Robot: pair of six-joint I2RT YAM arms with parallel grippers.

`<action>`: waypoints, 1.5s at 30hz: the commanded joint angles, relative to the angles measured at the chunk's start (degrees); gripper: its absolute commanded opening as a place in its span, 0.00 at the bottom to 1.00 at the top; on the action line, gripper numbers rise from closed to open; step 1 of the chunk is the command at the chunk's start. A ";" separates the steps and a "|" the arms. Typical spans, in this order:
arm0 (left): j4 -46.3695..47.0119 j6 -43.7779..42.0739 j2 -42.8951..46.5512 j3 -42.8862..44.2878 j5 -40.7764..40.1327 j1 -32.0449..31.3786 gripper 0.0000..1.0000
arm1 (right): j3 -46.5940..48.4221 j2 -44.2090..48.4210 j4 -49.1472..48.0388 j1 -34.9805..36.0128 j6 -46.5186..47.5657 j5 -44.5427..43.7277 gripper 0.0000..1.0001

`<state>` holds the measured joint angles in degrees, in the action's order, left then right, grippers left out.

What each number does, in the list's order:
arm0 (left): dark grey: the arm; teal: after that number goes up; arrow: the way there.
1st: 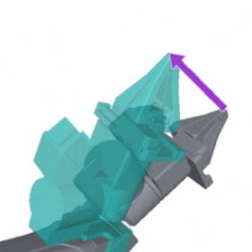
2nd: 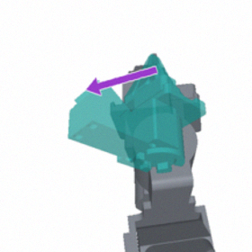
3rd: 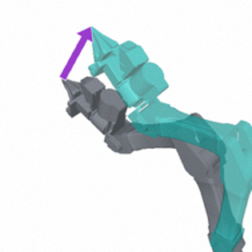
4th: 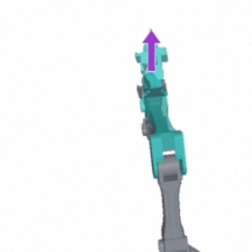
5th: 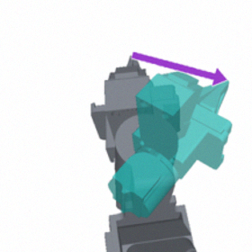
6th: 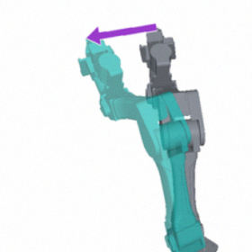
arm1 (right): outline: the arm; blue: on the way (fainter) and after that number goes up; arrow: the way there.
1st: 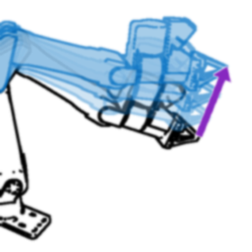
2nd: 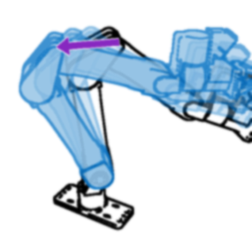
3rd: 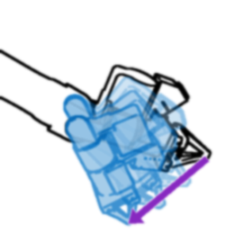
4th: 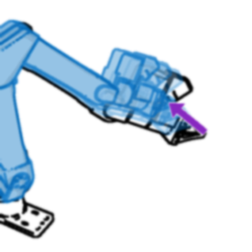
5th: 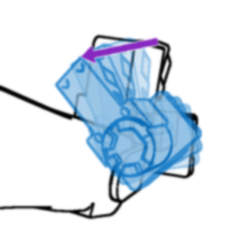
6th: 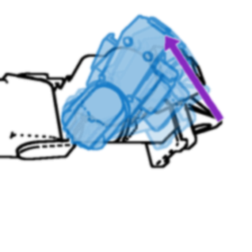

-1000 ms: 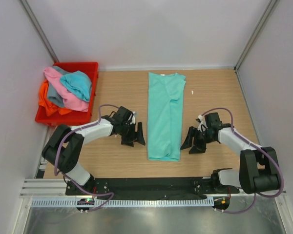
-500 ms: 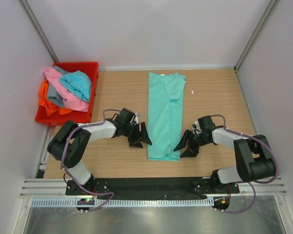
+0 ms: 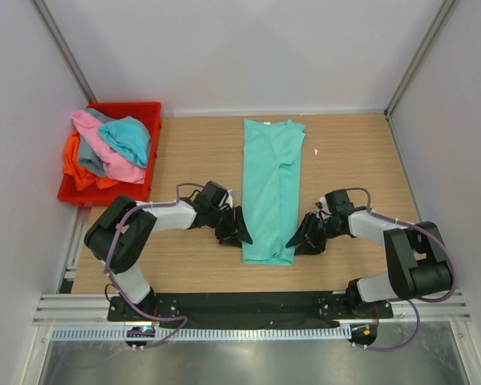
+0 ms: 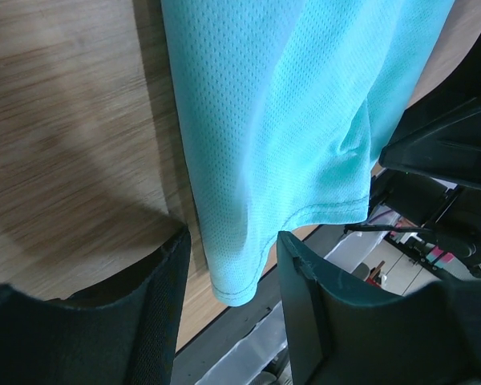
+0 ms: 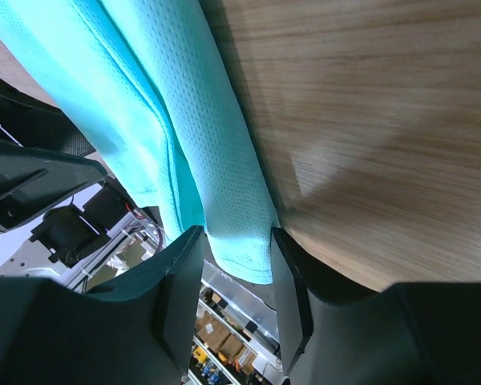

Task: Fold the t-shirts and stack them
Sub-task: Fold the tshirt

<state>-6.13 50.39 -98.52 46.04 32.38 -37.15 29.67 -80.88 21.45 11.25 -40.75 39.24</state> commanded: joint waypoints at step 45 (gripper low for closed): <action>-27.76 -24.98 -4.47 35.94 3.46 5.50 0.00 | 27.09 -2.51 8.25 -2.02 16.75 -1.37 0.01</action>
<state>-25.39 31.75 -98.94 76.03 33.30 -32.29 51.59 -80.12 29.61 9.56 -26.83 36.45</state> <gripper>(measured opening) 0.008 0.034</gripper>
